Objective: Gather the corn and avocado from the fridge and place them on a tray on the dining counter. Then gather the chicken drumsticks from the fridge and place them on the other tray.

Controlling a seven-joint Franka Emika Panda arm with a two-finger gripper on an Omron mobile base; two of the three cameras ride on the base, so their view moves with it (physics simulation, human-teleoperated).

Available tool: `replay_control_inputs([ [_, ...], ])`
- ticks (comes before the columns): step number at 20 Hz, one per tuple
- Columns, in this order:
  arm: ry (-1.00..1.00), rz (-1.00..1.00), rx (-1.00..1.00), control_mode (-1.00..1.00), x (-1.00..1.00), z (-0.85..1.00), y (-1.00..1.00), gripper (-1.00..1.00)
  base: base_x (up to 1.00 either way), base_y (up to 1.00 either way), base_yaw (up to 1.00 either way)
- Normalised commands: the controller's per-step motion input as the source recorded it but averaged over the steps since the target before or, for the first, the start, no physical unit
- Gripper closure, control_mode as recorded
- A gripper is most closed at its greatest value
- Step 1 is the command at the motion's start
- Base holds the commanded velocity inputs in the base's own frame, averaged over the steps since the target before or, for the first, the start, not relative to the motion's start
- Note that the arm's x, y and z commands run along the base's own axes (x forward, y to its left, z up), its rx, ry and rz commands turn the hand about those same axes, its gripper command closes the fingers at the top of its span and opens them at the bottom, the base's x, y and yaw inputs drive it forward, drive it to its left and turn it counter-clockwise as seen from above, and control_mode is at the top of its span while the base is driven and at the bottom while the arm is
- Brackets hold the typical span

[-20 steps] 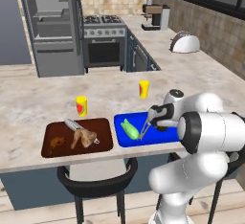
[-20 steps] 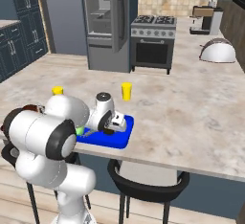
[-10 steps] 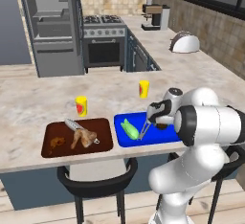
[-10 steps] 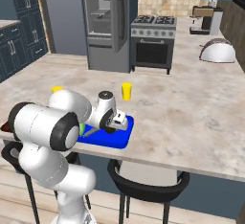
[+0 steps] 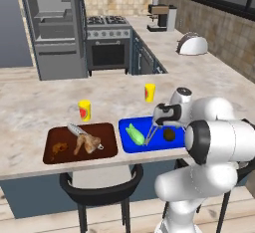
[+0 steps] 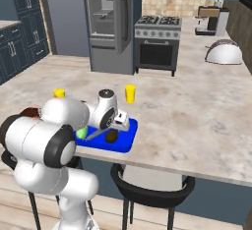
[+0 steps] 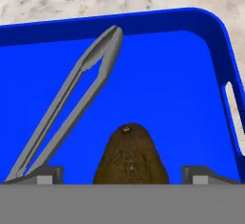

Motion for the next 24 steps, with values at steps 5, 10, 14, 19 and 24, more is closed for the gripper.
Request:
replay_control_inputs([
  [5,0.00,0.00,0.02,-1.00,-0.35,0.52,0.00,-1.00,0.00,0.00,0.00],
  [10,-0.02,0.00,0.01,-1.00,-0.66,0.57,0.00,-1.00,0.00,0.00,0.00],
  [14,-0.08,0.00,0.00,-1.00,-0.82,0.62,0.00,-1.00,0.00,0.00,0.00],
  [19,-0.15,0.00,0.00,-1.00,-0.94,0.64,-0.01,-1.00,0.00,0.00,0.00],
  [24,-0.16,0.00,0.00,-1.00,-0.64,0.49,-0.04,-1.00,0.00,0.00,0.00],
])
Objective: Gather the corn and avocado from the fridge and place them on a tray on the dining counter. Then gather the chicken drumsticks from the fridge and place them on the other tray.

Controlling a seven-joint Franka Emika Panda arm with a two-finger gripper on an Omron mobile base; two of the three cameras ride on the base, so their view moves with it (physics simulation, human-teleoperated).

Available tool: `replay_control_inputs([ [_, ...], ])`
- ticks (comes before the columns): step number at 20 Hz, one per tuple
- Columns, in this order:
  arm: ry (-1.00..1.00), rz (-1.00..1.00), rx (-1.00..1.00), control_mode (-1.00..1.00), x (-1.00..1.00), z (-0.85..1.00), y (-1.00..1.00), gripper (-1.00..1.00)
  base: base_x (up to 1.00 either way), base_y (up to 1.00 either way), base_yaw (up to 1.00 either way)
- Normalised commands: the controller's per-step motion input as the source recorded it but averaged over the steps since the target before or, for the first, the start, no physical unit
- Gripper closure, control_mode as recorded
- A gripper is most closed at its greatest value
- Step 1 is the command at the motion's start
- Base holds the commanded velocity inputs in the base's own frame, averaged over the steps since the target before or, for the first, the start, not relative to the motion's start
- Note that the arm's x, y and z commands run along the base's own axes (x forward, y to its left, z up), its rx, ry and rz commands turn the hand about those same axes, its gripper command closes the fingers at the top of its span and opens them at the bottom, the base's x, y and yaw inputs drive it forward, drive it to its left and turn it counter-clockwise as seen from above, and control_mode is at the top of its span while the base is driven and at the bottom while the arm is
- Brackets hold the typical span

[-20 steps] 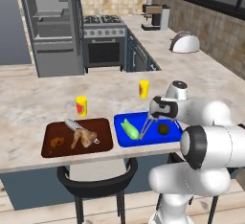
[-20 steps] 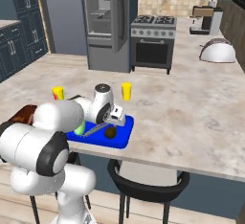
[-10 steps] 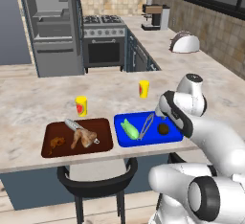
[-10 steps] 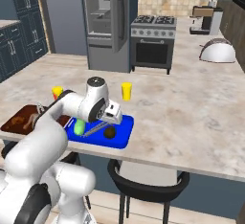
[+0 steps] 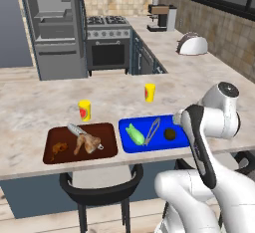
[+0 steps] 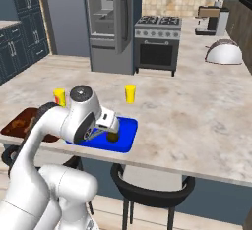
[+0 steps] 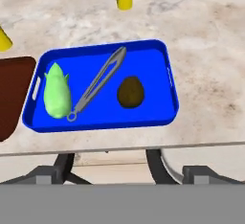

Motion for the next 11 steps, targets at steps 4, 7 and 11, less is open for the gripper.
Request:
replay_control_inputs([
  [4,-0.18,0.00,0.00,-1.00,-0.60,0.38,-0.01,-1.00,0.00,0.00,0.00],
  [7,-0.16,-0.03,0.00,-1.00,-0.59,0.18,-0.15,-1.00,0.00,0.00,0.00],
  [11,-0.26,-0.11,0.00,-1.00,-0.73,0.02,-0.07,-1.00,0.00,0.00,0.00],
])
